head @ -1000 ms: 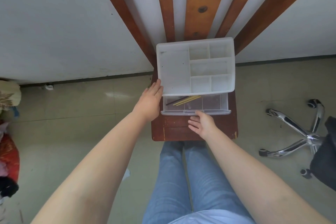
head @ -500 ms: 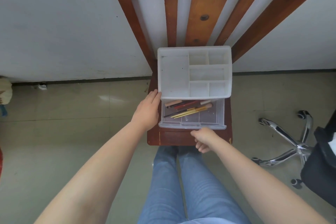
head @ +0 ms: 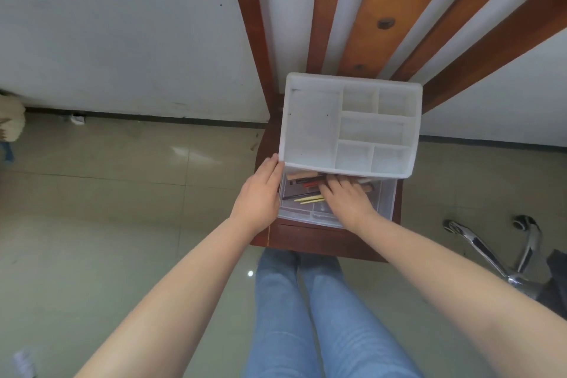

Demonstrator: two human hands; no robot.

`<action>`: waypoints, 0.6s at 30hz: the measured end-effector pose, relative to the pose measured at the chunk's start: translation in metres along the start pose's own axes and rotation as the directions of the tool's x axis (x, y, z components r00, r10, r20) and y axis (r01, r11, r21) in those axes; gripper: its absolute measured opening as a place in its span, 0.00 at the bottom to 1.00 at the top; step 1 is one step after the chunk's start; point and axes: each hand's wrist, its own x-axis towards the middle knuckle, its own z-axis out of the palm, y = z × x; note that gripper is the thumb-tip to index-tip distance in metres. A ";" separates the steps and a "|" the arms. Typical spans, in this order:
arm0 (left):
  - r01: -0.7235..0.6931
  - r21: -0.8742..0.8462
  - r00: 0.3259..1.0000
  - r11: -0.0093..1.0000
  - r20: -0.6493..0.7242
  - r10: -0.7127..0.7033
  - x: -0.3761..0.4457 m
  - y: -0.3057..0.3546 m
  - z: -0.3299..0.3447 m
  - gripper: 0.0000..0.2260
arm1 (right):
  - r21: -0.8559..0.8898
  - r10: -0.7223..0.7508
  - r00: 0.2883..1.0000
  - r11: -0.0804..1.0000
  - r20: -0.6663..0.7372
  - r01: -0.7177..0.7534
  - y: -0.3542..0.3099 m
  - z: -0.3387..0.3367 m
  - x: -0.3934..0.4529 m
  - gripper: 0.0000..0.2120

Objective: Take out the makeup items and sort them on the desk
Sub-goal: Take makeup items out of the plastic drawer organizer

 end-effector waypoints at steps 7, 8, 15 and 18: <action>0.029 -0.042 0.999 0.999 -0.040 -0.030 0.000 -0.001 0.013 0.28 | -0.043 -0.067 0.997 0.997 0.028 0.068 0.003 0.007 0.010 0.22; 0.030 -0.049 0.998 0.998 -0.047 -0.032 0.000 -0.002 0.015 0.28 | -0.047 -0.074 0.997 0.996 0.034 0.075 0.003 0.007 0.011 0.21; -0.014 -0.044 0.996 0.999 -0.087 0.010 0.005 -0.005 0.014 0.28 | -0.127 -0.036 0.999 0.991 0.039 0.041 0.005 0.010 0.027 0.19; 0.024 -0.030 0.989 0.999 -0.145 -0.028 0.003 -0.005 0.015 0.25 | -0.046 -0.019 1.000 0.999 -0.006 0.018 0.003 0.005 0.017 0.13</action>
